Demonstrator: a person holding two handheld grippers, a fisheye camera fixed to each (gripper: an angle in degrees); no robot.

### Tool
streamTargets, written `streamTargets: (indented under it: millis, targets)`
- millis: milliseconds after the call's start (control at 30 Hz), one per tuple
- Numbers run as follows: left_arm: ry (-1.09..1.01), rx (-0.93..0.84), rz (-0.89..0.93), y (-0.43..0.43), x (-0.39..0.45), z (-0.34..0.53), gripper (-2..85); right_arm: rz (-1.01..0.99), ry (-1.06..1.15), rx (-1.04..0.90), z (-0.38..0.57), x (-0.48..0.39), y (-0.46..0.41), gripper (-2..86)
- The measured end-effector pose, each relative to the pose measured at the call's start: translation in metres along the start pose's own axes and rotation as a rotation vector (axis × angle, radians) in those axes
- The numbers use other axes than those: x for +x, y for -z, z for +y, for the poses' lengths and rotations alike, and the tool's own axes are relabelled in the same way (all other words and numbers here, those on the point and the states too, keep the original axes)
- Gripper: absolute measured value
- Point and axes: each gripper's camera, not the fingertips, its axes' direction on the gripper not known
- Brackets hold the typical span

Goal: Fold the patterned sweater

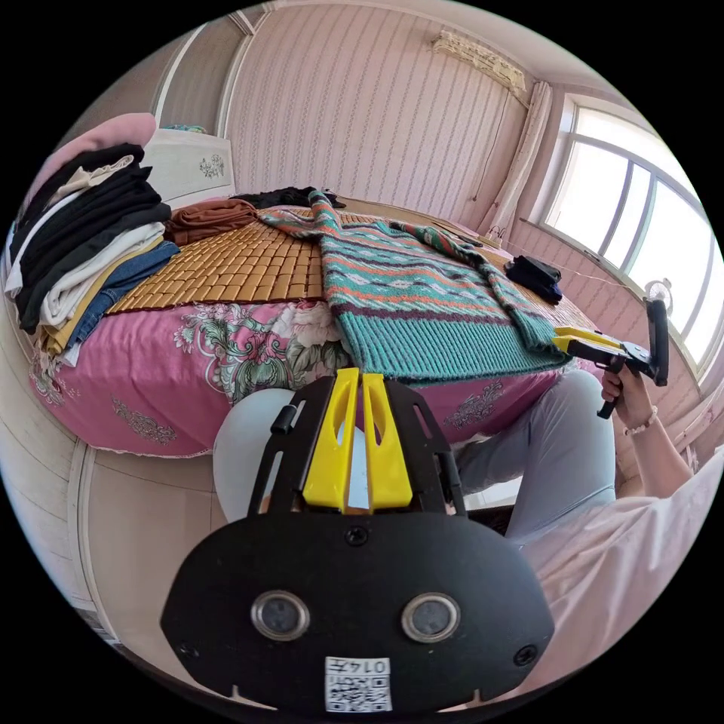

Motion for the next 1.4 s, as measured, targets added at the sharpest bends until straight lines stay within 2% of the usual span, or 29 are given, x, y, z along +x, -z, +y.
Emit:
streamTargets:
  millis: [167, 333, 500, 633, 767, 867, 1067, 1233, 1400]
  targets:
    - [-0.004, -0.046, -0.012, -0.006, 0.001, 0.004, -1.0, 0.092, 0.009, -0.033, -0.007, -0.030, -0.023, 14.0]
    - [0.029, -0.083, 0.037, -0.012, -0.010, 0.010, -0.9, 0.096, -0.016, -0.098, -0.008, -0.034, -0.039, 12.4]
    - [0.068, -0.092, 0.065, -0.012, -0.021, 0.018, -0.6, 0.140, -0.001, -0.063, 0.001, -0.046, -0.039, 8.8]
    - [0.087, -0.116, 0.083, -0.014, -0.028, 0.023, -0.8, 0.143, -0.027, -0.079, -0.001, -0.044, -0.026, 3.4]
    - [0.085, -0.119, 0.062, -0.013, -0.028, 0.029, -1.0, 0.105, -0.156, 0.028, 0.016, -0.021, 0.019, 2.4]
    - [0.080, -0.115, 0.051, -0.010, -0.028, 0.034, -1.0, 0.157, -0.284, 0.074, 0.044, 0.004, 0.045, 2.0]
    - [0.078, -0.093, 0.081, -0.005, -0.036, 0.044, -0.7, 0.130, -0.437, 0.000, 0.081, 0.038, 0.056, 1.3]
    - [0.116, -0.068, 0.116, 0.003, -0.047, 0.052, 1.7, 0.128, -0.483, 0.029, 0.090, 0.035, 0.065, 2.6]
    - [0.177, 0.017, 0.203, 0.016, -0.059, 0.059, 6.4, 0.067, -0.407, 0.095, 0.066, 0.019, 0.080, 6.7]
